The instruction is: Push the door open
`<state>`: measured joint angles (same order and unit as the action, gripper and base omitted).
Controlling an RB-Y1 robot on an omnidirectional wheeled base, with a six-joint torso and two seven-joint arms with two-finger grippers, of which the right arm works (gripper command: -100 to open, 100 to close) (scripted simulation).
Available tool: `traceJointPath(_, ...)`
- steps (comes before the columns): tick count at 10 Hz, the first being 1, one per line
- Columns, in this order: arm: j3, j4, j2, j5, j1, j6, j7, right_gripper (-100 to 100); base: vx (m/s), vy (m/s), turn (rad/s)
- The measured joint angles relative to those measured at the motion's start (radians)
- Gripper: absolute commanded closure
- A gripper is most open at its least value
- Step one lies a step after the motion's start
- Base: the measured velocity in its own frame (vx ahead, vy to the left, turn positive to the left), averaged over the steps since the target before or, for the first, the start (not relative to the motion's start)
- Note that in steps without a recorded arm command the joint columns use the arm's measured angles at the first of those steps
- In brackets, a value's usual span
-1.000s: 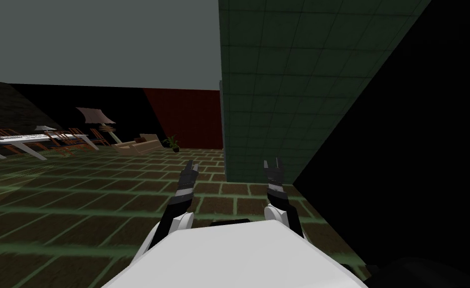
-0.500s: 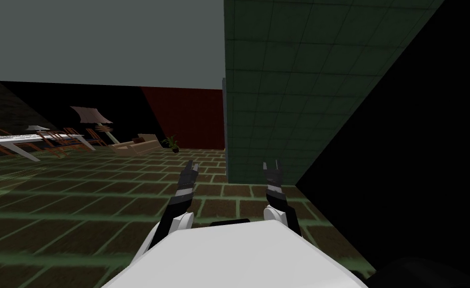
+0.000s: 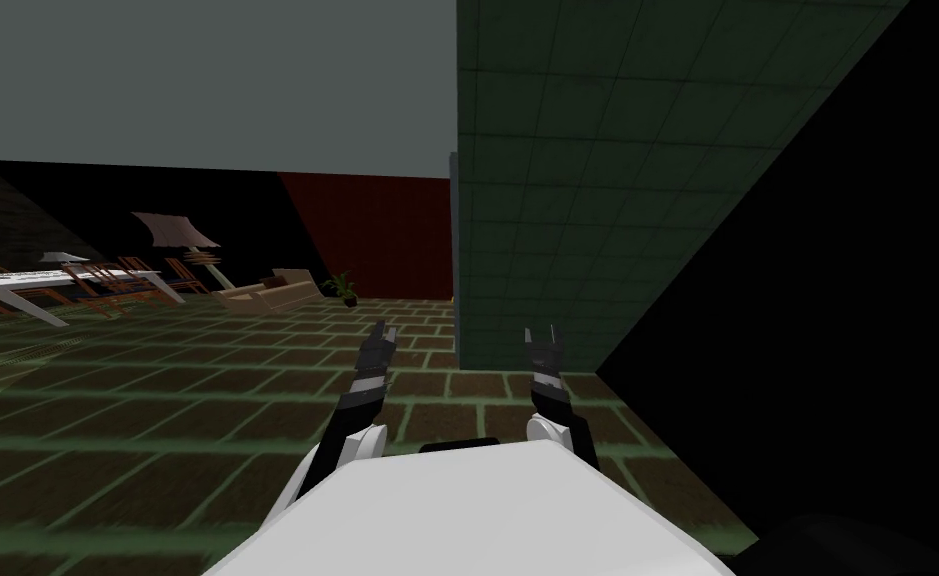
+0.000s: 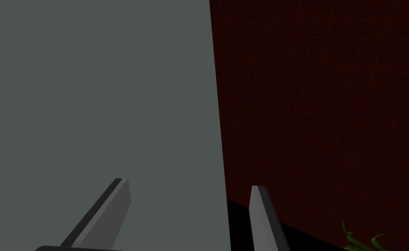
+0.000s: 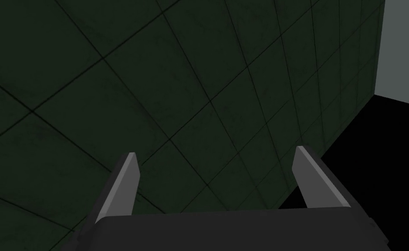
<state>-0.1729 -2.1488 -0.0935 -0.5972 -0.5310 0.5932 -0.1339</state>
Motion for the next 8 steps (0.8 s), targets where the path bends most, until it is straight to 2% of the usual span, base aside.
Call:
traceJointPath(3,-0.01,0.015,-0.008,-0.061,-0.003,0.002,-0.003,-100,0.088,0.111,-0.013)
traceJointPath(4,-0.021,0.023,-0.012,-0.084,-0.011,0.011,-0.003,-100,0.084,0.119,-0.02)
traceJointPath(7,-0.029,0.053,-0.019,-0.154,-0.002,0.019,-0.005,-100,0.077,0.101,-0.014)
traceJointPath(8,-0.035,0.058,-0.023,-0.175,-0.008,0.024,-0.004,-100,0.076,0.079,-0.014)
